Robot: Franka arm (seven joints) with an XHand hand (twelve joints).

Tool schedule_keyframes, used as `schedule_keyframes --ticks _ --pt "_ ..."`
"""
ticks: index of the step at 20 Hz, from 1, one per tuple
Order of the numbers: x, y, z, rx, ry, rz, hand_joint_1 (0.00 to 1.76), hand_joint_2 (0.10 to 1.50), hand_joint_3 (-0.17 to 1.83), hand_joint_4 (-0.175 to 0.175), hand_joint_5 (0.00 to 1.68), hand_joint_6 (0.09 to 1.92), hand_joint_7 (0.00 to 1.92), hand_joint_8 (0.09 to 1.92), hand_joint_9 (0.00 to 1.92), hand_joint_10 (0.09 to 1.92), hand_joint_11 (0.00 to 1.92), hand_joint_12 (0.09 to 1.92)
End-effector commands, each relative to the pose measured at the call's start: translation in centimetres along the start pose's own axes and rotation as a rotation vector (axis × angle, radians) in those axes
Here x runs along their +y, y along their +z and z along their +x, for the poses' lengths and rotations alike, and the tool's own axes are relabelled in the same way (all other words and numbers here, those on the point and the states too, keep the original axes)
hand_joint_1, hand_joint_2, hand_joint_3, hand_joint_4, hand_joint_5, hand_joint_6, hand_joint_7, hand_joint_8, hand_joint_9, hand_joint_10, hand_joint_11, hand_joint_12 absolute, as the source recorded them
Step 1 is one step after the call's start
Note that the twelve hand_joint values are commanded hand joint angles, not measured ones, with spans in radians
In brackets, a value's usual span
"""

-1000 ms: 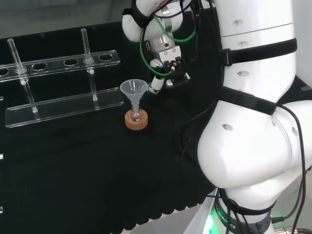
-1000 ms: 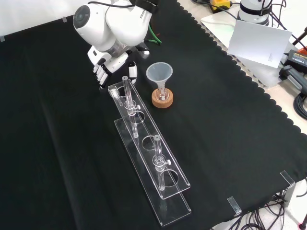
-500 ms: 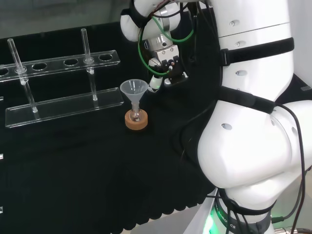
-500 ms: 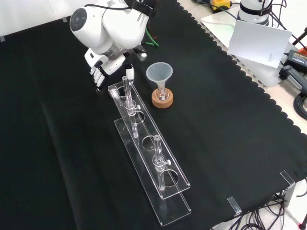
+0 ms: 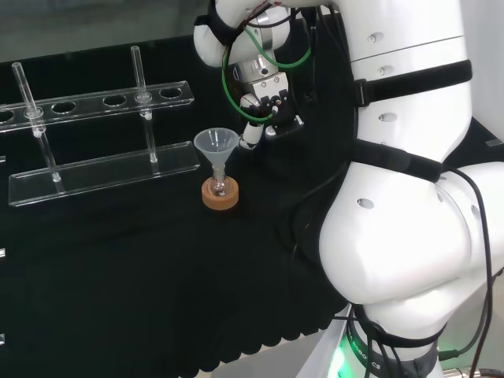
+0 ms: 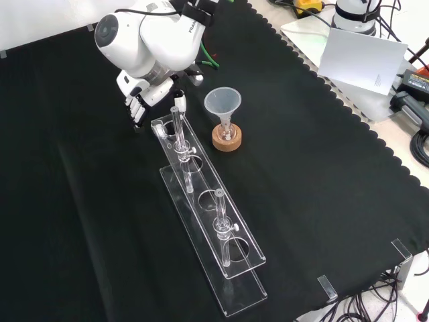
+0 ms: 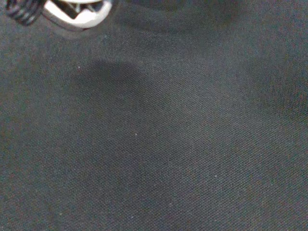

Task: Pick up the weighing funnel.

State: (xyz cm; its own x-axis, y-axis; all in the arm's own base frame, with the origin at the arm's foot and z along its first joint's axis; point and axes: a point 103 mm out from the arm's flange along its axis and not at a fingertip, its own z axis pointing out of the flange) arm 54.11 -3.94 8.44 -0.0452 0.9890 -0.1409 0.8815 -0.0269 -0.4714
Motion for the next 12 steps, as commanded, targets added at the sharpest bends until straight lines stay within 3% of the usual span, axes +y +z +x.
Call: schedule_keyframes --ticks 1,12 --pt "0.18 0.30 0.27 0.002 -0.013 0.000 0.89 0.64 0.50 0.015 0.68 0.79 0.30 0.77 0.53 0.67 0.36 1.33" --pt "0.44 0.84 0.33 -0.003 -0.027 -0.005 0.91 0.64 0.52 0.036 0.81 0.79 0.34 0.76 0.57 0.65 0.39 1.32"
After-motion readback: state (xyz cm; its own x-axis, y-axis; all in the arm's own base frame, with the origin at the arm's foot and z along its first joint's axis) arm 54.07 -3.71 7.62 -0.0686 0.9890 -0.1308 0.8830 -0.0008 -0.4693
